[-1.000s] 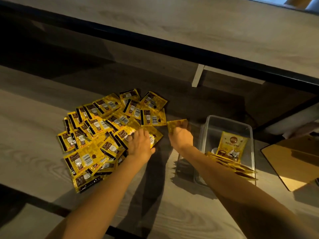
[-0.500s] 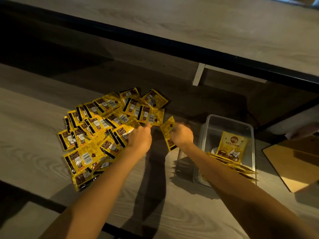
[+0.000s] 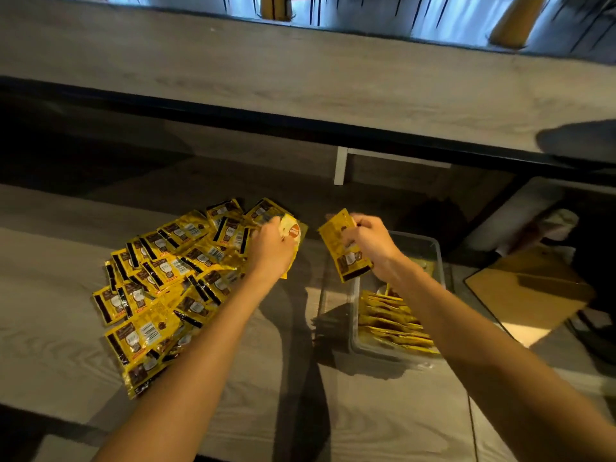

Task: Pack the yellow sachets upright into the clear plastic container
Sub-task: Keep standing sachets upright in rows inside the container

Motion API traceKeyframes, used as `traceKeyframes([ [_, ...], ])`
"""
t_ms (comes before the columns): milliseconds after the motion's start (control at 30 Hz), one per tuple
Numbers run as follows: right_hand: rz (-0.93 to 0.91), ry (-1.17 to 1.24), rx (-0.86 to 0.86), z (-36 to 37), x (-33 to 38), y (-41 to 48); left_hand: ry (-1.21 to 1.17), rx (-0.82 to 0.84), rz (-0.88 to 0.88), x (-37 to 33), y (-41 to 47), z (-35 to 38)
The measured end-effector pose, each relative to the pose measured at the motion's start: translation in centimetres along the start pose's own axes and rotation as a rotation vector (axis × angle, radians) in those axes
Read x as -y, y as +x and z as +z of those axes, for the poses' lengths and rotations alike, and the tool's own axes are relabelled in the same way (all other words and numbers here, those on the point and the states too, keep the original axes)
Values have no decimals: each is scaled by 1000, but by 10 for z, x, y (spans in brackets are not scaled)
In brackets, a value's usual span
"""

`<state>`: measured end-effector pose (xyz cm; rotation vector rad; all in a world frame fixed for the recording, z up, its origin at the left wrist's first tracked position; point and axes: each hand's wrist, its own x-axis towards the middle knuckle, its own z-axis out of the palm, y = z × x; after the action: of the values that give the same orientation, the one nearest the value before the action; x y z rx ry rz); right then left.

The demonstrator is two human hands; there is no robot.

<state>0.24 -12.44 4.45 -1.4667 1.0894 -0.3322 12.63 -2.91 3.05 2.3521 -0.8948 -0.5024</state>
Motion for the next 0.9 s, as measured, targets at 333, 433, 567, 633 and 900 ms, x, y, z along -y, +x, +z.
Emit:
traceKeyframes([
  [333,-169,176,-206,-79,-21,-28,-9,99,188,-80,-28,34],
  [433,-166,156,-303,-91,-31,-29,20,128,196,-98,-35,43],
  [567,-148,97,-350,-105,-39,-26,13,134,213,-108,-37,51],
  [633,-152,68,-343,-113,-41,-25,-6,144,208,-109,-34,56],
  [900,-227,-142,-428,-137,-56,-22,-73,190,101,-106,-20,74],
])
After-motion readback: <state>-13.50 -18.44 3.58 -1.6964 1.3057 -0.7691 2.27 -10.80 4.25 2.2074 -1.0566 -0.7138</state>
